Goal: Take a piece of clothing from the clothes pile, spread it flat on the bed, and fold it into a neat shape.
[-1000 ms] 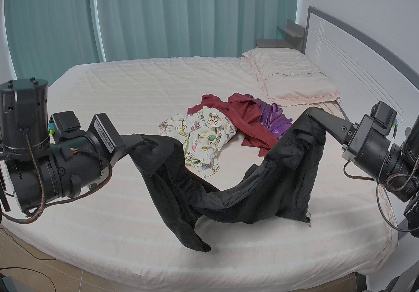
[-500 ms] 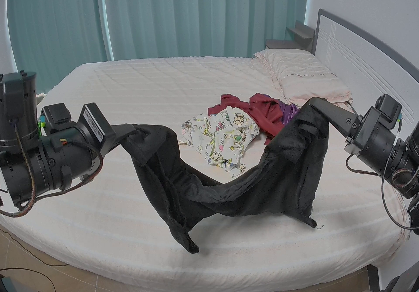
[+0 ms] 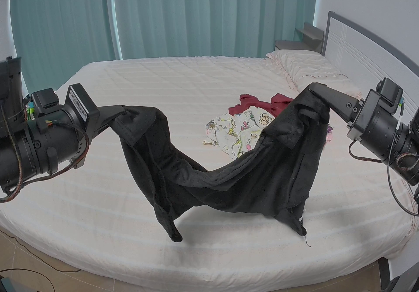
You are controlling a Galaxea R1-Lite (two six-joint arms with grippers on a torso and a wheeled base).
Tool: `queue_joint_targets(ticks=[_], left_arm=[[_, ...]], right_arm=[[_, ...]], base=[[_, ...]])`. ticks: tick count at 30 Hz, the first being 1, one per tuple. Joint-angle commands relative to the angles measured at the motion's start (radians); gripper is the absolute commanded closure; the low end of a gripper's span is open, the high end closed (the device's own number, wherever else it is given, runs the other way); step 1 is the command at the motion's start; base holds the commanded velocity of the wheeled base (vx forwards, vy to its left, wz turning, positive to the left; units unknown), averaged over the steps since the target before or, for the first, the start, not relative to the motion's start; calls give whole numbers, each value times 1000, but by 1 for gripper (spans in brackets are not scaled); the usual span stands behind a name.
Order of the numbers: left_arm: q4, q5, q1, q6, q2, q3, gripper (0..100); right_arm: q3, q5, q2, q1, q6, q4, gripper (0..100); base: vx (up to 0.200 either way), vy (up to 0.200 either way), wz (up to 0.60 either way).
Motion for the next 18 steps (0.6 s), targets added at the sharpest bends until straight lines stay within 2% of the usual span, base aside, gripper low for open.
queue_joint_targets(ticks=[1,8,16,18], left_arm=[[1,-8,1,0,3,-4,100],[-1,-7,-8,-3,38,-1,100],[-1,-8,-6,-3,35,-5,100],[-1,-10,0,-3,34,-5,100]], right_arm=[[-15,-2,39,43,2,-2,100],[-58,-41,129,102,-1,-19,100],[-102,-75,136,96,2,-48,100],[-94,-75,117,93,4,-47,100]], base=[[0,200,0],[0,200,0],[0,200,0],[0,0,0]])
